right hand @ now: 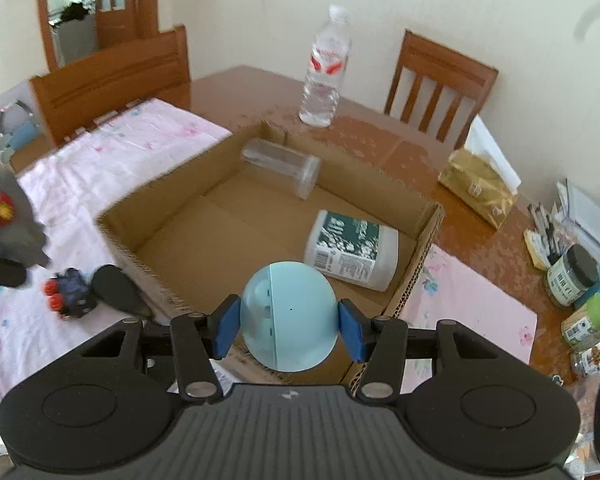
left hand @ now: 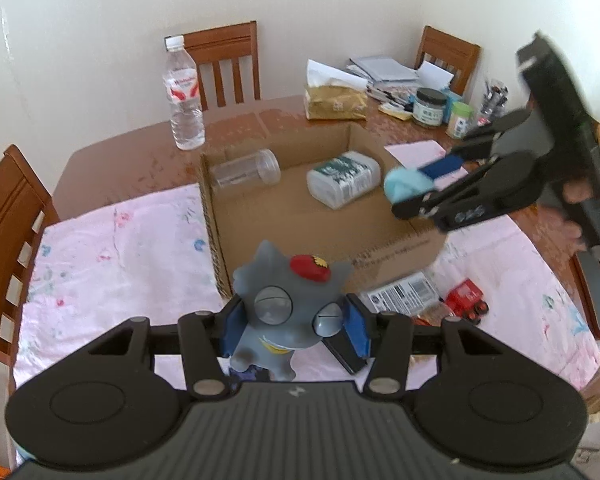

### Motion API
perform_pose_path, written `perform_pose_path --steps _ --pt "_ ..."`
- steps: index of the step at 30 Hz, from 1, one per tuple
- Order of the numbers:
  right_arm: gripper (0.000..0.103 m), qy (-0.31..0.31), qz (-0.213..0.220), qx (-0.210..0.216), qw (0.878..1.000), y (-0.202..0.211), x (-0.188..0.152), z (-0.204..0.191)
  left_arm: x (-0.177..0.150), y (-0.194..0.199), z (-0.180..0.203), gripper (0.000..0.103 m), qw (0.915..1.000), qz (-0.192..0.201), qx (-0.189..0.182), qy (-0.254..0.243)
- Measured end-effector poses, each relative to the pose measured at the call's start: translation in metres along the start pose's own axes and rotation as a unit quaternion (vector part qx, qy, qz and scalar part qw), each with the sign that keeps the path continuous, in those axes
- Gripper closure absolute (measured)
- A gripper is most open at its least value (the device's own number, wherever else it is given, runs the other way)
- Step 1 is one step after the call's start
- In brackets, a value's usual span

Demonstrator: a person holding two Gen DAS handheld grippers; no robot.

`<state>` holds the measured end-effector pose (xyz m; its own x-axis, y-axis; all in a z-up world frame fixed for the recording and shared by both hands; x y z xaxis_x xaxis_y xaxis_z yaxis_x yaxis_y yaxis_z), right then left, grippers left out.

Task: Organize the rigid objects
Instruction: 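Carry the blue case and grey figurine into the cardboard box and release both tools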

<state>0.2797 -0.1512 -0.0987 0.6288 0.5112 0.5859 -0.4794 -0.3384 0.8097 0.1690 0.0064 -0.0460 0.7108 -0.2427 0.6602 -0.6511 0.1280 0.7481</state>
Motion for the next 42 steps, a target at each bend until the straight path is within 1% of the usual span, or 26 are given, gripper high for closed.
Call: perform_pose_path --steps 4,7,9,10,11,13,17,22,26,30,31,32,33,34,35,36,37,38,40,42 --pt "0.045 -0.015 -0.032 -0.004 0.999 -0.026 -0.007 0.008 0.011 -0.002 -0.007 0.052 0.9999 0.007 0.011 -0.002" --pt "0.045 -0.026 -0.035 0.000 0.999 -0.034 -0.009 0.011 0.018 -0.006 -0.012 0.052 0.9998 0.009 0.015 -0.003" --pt "0.028 -0.033 -0.027 -0.007 0.999 -0.034 -0.006 0.014 0.022 -0.009 -0.014 0.052 0.9998 0.009 0.016 -0.002" --pt "0.009 -0.038 -0.021 -0.013 0.999 -0.032 -0.004 0.016 0.024 -0.010 -0.015 0.052 0.9998 0.009 0.015 -0.003" --pt "0.001 -0.043 -0.011 -0.016 0.999 -0.029 -0.002 0.018 0.026 -0.012 -0.015 0.052 0.9998 0.010 0.014 -0.004" --pt "0.000 -0.056 0.010 -0.016 0.998 -0.019 0.002 0.020 0.032 -0.015 -0.016 0.052 0.9998 0.012 0.014 -0.007" --pt "0.000 -0.085 0.030 -0.034 0.995 -0.002 0.005 0.023 0.049 -0.025 -0.016 0.052 0.9997 0.018 0.006 -0.015" --pt "0.000 -0.109 0.060 -0.042 0.991 0.023 0.005 0.018 0.069 -0.043 -0.014 0.052 0.9996 0.015 -0.006 -0.025" --pt "0.000 -0.117 0.073 -0.046 0.989 0.042 0.003 0.012 0.080 -0.062 -0.010 0.052 0.9991 0.004 -0.015 -0.040" --pt "0.000 -0.122 0.074 -0.054 0.988 0.052 -0.001 0.009 0.093 -0.091 -0.012 0.051 0.9985 -0.007 -0.016 -0.052" --pt "0.000 -0.123 0.075 -0.057 0.988 0.054 -0.002 0.008 0.097 -0.101 -0.014 0.046 0.9985 -0.011 -0.015 -0.051" --pt "0.000 -0.124 0.076 -0.060 0.988 0.056 -0.003 0.008 0.101 -0.111 -0.017 0.038 0.9989 -0.013 -0.008 -0.044" --pt "0.000 -0.126 0.077 -0.064 0.987 0.058 -0.004 0.009 0.105 -0.119 -0.020 0.032 0.9992 -0.012 0.004 -0.037" --pt "0.000 -0.129 0.077 -0.067 0.986 0.059 -0.005 0.009 0.108 -0.124 -0.023 0.021 0.9994 -0.007 0.014 -0.032" --pt "0.000 -0.132 0.077 -0.070 0.986 0.061 -0.007 0.009 0.111 -0.126 -0.025 0.017 0.9994 0.000 0.021 -0.028" --pt "0.000 -0.135 0.078 -0.073 0.985 0.063 -0.008 0.010 0.114 -0.127 -0.026 0.017 0.9994 0.008 0.025 -0.025" --pt "0.000 -0.137 0.078 -0.076 0.985 0.065 -0.010 0.011 0.116 -0.126 -0.027 0.014 0.9994 0.014 0.024 -0.022" --pt "0.000 -0.140 0.076 -0.079 0.984 0.066 -0.012 0.013 0.116 -0.124 -0.027 0.008 0.9994 0.019 0.022 -0.018" --pt "0.000 -0.146 0.074 -0.084 0.983 0.066 -0.016 0.015 0.116 -0.117 -0.027 0.006 0.9990 0.033 0.026 -0.016" --pt "0.000 -0.151 0.070 -0.089 0.982 0.066 -0.020 0.018 0.114 -0.110 -0.026 0.006 0.9987 0.039 0.029 -0.017"
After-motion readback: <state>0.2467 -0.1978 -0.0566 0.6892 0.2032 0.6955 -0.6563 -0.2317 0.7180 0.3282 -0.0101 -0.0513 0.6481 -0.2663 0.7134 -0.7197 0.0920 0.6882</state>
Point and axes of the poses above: each gripper's, at about its wrist camera, not at the fingertips, and y roughly against the way its jaws point, z to its right, x to its top, the point moved 7 cm from there along -y, roughly the way its jaws point, and after that the axes turned 4 degrees about x, right-handed, at the moved point
